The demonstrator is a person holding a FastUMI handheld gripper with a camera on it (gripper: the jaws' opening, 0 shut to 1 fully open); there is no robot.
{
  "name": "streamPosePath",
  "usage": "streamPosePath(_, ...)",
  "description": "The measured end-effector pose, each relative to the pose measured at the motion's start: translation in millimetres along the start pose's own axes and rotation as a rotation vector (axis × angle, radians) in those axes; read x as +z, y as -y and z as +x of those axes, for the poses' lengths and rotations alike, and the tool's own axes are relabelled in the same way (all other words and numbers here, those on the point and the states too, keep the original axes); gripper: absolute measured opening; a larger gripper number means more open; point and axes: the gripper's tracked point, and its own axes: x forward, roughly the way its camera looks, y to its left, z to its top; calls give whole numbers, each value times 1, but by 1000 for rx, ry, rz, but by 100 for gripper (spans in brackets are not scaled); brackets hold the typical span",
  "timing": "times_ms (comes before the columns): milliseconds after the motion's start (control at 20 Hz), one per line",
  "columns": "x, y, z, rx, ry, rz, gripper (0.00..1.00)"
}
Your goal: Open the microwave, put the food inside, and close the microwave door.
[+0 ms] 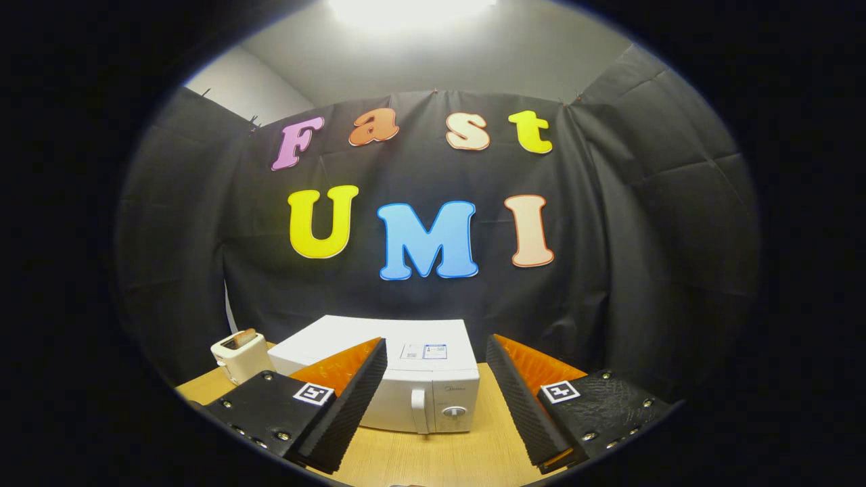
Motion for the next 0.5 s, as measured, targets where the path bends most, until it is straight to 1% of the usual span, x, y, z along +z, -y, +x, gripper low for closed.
streamPosePath(150,-46,-8,24,8,-60,26,93)
streamPosePath(350,-88,-8,57,-13,-66,2,93)
streamPosePath(500,-116,-13,81,-3,-93,-6,93)
